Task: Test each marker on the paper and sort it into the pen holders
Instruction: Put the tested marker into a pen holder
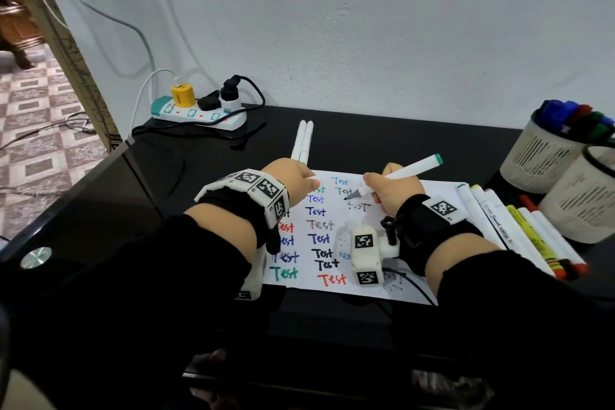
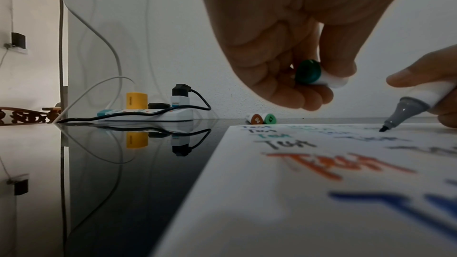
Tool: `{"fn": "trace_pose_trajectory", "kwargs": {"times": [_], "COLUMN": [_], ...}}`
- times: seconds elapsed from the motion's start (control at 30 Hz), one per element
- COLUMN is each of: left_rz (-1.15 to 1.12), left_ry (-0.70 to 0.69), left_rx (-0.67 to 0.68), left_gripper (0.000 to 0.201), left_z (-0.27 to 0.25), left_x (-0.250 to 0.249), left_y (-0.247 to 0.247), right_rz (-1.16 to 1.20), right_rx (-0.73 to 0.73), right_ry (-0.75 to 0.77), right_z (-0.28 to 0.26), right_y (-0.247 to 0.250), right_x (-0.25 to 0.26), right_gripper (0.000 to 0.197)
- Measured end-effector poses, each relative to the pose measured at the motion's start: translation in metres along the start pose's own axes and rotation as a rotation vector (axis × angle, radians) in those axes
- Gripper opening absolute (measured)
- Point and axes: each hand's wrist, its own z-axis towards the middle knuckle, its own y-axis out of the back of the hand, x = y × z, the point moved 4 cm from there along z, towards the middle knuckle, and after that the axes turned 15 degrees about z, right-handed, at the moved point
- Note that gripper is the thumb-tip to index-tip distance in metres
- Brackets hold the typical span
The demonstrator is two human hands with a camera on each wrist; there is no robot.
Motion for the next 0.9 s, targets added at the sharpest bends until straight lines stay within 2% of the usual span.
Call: {"fn": "trace_pose_trajectory", "kwargs": {"times": [0.3, 0.9], "left_rz": [-0.002, 0.022], "left_ry": [0.001, -0.006], "left_rx": [0.002, 0.005], "left_gripper": [0.033, 0.035], "left_z": [-0.0017, -0.0001], "left_x": [-0.0009, -0.0009], "left_y": [-0.0003, -0.0011], "right_rz": [-0.006, 0.016], "right_rx": [0.022, -0.080], "right_ry": [-0.009, -0.011], "right_z": [-0.0013, -0.0014], "right_y": [-0.0016, 0.0060], "right_x": [-0.0006, -0.0017], "right_gripper": [0.034, 0.028]}}
